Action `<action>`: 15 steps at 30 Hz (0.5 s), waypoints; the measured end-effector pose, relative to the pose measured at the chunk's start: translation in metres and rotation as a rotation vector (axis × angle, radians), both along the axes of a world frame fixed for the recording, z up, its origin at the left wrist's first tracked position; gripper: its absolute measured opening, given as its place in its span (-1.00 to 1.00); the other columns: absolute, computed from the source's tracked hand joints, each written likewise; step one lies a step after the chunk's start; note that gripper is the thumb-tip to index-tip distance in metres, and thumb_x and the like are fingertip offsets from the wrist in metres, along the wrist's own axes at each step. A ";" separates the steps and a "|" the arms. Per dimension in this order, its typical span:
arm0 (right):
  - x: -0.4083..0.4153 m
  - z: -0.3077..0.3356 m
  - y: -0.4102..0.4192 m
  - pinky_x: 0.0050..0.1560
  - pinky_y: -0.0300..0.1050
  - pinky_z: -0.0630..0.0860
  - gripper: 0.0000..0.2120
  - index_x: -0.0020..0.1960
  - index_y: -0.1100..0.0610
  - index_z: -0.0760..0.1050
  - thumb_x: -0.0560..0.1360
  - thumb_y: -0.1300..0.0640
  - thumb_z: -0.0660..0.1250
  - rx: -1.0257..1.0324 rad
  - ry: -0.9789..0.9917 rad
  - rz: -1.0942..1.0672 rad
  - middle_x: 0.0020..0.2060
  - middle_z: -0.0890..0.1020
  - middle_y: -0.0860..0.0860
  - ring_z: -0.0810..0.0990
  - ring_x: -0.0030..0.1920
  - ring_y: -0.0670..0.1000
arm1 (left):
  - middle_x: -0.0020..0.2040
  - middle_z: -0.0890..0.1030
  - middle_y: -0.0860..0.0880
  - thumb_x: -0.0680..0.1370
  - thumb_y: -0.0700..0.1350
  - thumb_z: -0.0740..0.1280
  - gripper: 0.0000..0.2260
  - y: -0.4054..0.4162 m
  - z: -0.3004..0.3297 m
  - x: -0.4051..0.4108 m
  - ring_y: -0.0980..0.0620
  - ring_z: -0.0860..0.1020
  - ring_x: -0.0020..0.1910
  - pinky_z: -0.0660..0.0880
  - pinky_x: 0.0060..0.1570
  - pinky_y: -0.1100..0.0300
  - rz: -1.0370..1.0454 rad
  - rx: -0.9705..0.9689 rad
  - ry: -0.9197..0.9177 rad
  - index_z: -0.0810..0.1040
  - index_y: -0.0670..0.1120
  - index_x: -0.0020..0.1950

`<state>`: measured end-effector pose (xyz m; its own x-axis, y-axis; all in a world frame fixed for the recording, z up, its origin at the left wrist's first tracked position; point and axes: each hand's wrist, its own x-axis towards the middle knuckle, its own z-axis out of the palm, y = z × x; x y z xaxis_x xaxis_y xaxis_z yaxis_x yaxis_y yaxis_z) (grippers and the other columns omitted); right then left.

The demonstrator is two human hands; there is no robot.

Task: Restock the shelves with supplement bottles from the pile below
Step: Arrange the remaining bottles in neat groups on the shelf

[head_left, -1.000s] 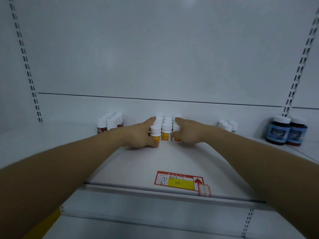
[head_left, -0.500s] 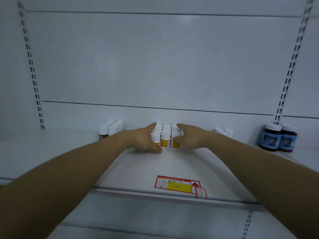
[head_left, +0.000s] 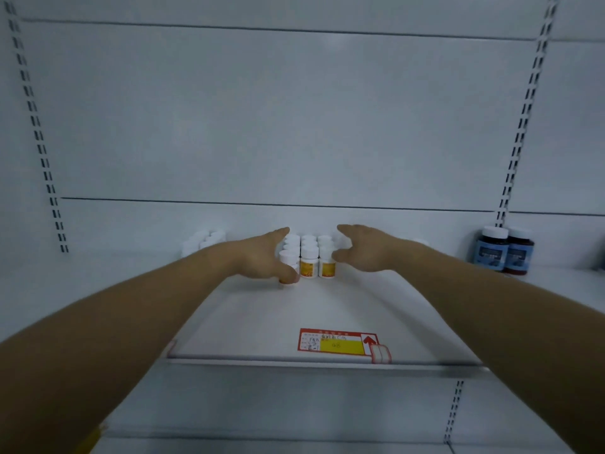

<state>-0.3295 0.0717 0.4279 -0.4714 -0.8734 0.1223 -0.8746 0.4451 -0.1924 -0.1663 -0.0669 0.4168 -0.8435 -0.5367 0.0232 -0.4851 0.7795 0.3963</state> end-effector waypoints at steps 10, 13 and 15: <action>-0.044 0.018 0.074 0.44 -0.08 0.10 -0.35 0.56 0.08 0.05 0.58 -0.12 0.17 0.022 0.087 -0.203 0.54 0.12 0.08 0.12 0.51 0.09 | 0.56 0.02 0.05 0.49 0.17 0.34 -0.24 0.066 0.009 -0.030 -0.02 0.13 0.50 0.18 0.43 0.09 -0.229 -0.199 -0.022 -0.02 0.07 0.55; -0.064 0.010 0.094 0.42 -0.05 0.15 -0.36 0.55 0.10 0.06 0.58 -0.10 0.19 0.045 0.098 -0.212 0.52 0.16 0.10 0.17 0.49 0.12 | 0.57 -0.04 0.04 0.52 0.17 0.29 -0.27 0.091 0.003 -0.056 0.02 0.02 0.53 0.00 0.48 0.11 -0.264 -0.238 -0.048 -0.04 0.05 0.56; -0.083 0.005 0.099 0.38 -0.03 0.21 -0.41 0.51 0.12 0.15 0.58 -0.11 0.20 0.059 0.121 -0.185 0.49 0.23 0.12 0.25 0.44 0.12 | 0.57 -0.03 0.02 0.54 0.13 0.28 -0.29 0.103 -0.001 -0.078 0.02 0.01 0.53 -0.01 0.45 0.16 -0.256 -0.231 -0.049 -0.04 0.01 0.56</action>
